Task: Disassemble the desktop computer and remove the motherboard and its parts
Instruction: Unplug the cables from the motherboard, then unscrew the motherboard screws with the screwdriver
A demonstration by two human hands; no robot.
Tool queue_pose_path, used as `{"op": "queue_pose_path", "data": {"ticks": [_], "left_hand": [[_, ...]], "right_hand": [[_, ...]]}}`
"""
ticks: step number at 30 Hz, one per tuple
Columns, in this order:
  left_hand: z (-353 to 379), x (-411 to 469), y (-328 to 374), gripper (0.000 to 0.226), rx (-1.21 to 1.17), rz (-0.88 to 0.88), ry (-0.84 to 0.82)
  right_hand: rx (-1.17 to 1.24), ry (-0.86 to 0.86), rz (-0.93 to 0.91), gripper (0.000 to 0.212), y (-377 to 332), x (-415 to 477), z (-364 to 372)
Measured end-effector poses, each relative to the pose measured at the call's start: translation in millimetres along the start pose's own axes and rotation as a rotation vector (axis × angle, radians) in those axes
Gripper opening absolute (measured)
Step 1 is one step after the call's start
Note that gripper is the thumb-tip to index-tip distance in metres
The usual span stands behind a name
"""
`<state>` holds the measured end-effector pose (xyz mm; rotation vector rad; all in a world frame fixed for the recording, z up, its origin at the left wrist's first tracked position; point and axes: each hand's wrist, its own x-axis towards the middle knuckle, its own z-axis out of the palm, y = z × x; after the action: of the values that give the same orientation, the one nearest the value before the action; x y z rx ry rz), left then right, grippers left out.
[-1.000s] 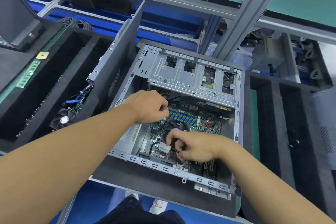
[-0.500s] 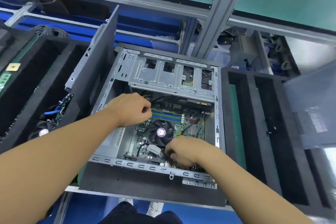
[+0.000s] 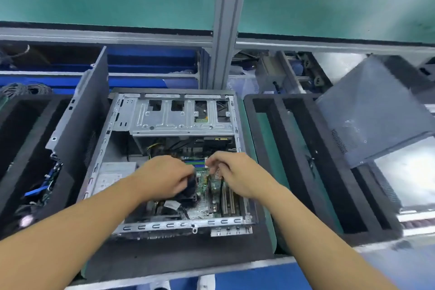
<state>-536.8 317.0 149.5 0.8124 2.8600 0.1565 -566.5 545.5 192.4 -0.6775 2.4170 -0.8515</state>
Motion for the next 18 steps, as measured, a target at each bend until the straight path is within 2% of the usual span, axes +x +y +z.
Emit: {"op": "queue_pose_path", "data": {"ticks": [4,7,9,12,15,18], "left_hand": [[-5.8,27.4,40.4,0.013,-0.316,-0.076,0.115],[-10.7,53.3,69.3,0.018,-0.576,-0.149,0.222],[-12.7,65.3,87.7,0.020,-0.663,-0.152,0.242],[-12.0,77.0,107.8,0.022,-0.651,-0.085,0.260],[-8.1,87.7,118.4,0.022,-0.565,-0.071,0.319],[-1.0,92.5,127.1,0.020,-0.489,-0.093,0.359]], "right_hand": [[0.093,0.123,0.042,0.050,18.1,-23.9,-20.0],[0.123,0.144,0.088,0.054,34.6,-41.2,-30.3],[0.129,0.157,0.144,0.053,47.3,-52.7,-33.6],[0.153,0.184,0.307,0.044,72.0,-65.1,-27.4],[0.098,0.107,0.495,0.017,96.9,-65.2,-3.1],[-0.011,0.046,0.645,0.036,113.5,-53.8,30.1]]}}
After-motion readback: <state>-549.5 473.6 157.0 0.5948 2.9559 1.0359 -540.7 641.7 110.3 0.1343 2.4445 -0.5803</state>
